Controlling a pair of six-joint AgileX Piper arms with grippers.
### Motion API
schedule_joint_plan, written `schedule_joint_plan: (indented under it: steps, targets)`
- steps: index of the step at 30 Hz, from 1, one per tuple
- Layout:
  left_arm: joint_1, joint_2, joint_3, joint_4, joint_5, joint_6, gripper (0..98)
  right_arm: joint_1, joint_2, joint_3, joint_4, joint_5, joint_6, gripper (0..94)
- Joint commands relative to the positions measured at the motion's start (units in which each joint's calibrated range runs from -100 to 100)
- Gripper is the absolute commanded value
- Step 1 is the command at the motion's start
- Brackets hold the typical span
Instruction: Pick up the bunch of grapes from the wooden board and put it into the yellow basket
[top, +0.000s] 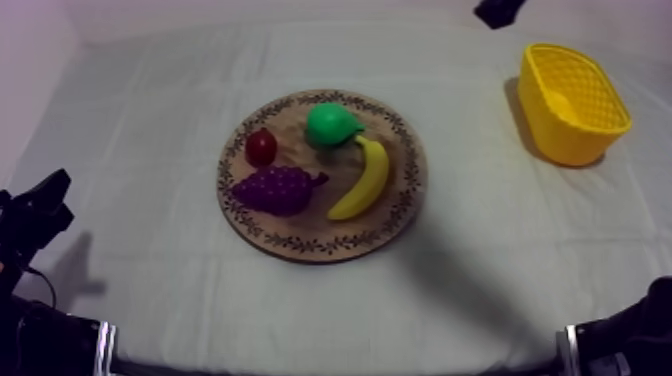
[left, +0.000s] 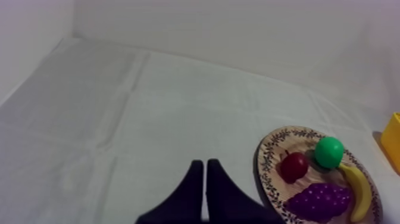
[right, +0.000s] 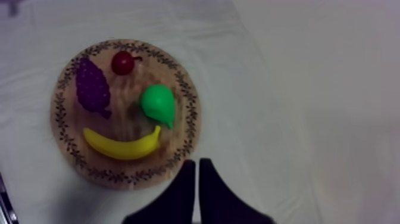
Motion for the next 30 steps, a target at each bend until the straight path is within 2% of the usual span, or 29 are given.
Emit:
schedule_joint_plan:
  steps: [1, 13, 23, 30]
  targets:
    - [-0.01, 0.00, -0.04, -0.04, -0.03, 0.00, 0.1, -1.37, 4.00, -4.46, 0.31, 2.43, -0.04, 0.4]
    - [-0.01, 0.00, -0.04, -0.04, -0.03, 0.00, 0.1, -5.26, 16.12, -15.65, 1.85, 10.21, -0.63, 0.3]
    - [-0.01, 0.00, -0.04, -0.04, -0.03, 0.00, 0.1, -6.26, 21.42, -20.06, 1.10, 14.82, -0.32, 0.3]
    - [-0.01, 0.00, -0.04, -0.04, -0.03, 0.00, 0.1, -8.05, 26.51, -23.69, 1.53, 18.63, -0.02, 0.4]
